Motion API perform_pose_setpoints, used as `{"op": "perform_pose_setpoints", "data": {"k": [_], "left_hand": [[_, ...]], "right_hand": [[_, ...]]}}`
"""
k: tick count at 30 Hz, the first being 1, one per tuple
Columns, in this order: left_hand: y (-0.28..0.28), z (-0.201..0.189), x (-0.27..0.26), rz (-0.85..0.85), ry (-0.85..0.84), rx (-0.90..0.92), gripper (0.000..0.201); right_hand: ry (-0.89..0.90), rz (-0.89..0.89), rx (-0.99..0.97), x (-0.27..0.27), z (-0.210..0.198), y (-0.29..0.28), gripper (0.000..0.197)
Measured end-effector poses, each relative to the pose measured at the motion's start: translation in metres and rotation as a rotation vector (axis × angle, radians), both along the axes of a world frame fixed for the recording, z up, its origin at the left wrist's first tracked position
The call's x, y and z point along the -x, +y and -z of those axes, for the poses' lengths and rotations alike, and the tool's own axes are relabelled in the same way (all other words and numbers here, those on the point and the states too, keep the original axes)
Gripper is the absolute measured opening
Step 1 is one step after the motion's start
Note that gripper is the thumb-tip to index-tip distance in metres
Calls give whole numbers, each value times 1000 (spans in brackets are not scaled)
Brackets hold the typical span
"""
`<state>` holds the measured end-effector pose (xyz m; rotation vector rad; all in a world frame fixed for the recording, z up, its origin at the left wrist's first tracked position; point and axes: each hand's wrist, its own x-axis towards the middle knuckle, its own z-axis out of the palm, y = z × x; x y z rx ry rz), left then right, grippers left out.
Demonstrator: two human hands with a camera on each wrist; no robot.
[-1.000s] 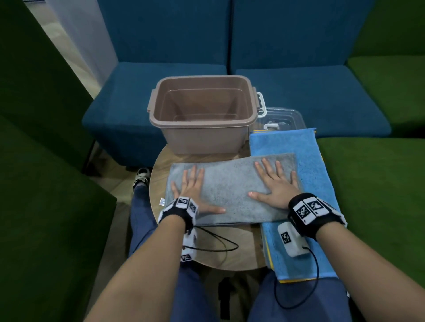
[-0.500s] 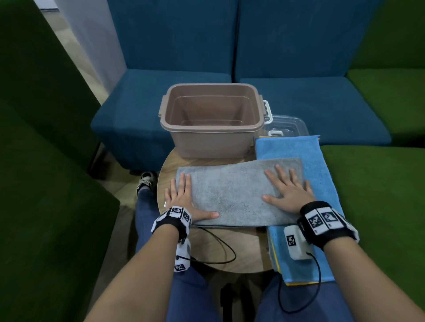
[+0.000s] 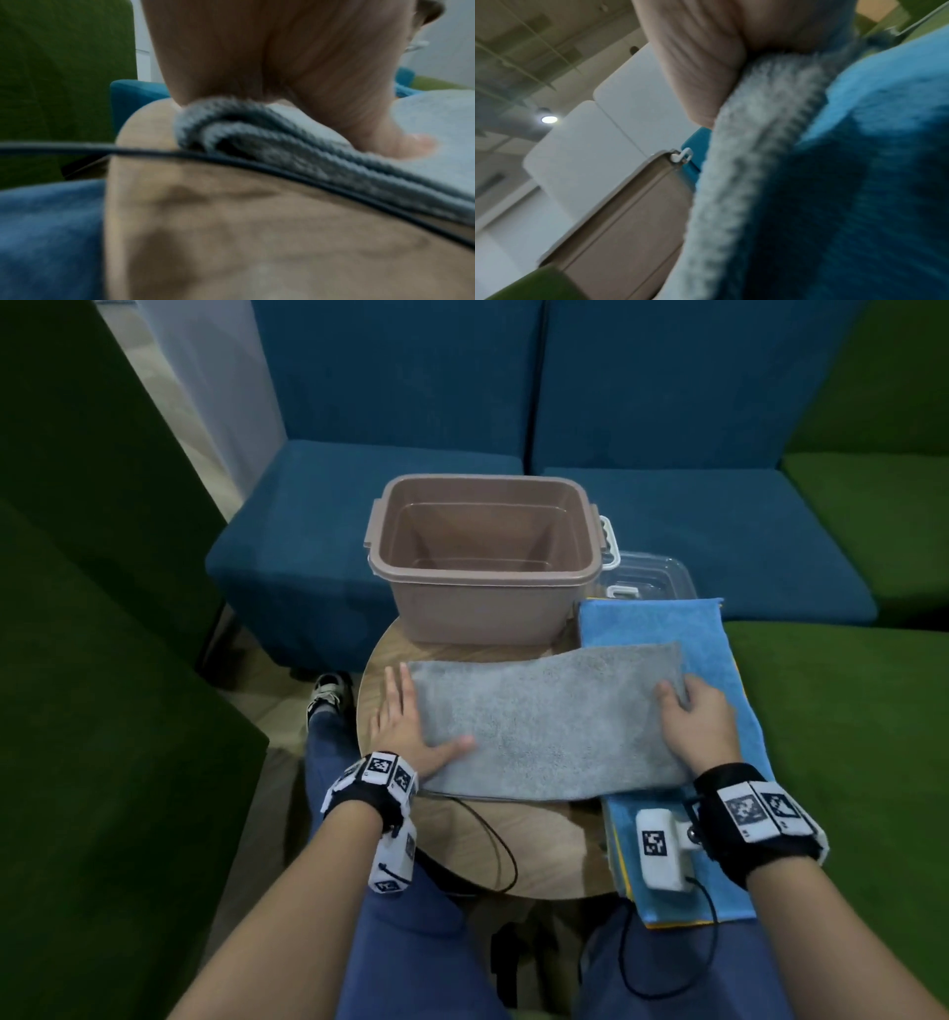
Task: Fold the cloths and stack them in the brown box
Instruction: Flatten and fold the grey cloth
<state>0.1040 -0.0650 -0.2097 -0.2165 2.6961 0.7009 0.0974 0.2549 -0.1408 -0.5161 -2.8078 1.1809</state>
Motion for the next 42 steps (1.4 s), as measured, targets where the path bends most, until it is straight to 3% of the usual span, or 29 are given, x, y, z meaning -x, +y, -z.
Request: {"op": "perform_pose_setpoints", "data": {"k": [2,4,10,14,20,25,35,39,42], "left_hand": [[-18,0,1,-36,13,11,102],[-34,5,-1,19,-92,30,87],[-41,11,0,6,-133,-173,99],[-40,12,3,-231,-24,-534,49],[-42,17,7,-357,-39,-730,43],[-41,21,6,-394,-16,-771,43],[-40,17,7,-382,-45,-712,48],[-42,18,5,-93,-68,-272,59],[-39,21,2,-57,-6,-175,61]], "right_hand": [[54,-54,13,0,-10,-18,26],[76,-142,54,2,-14,-46,20],[-111,-390,247,6,0,-148,9],[-169,-461,228,6,13,-198,3],[-233,-496,101,11,46,-231,14],[-260,-508,-19,10,52,-239,30],[-108,-530,37,-5,53,-229,45],[-116,-573,-293,1,61,-198,60],[-259,-653,-407,6,71,-170,67]]}}
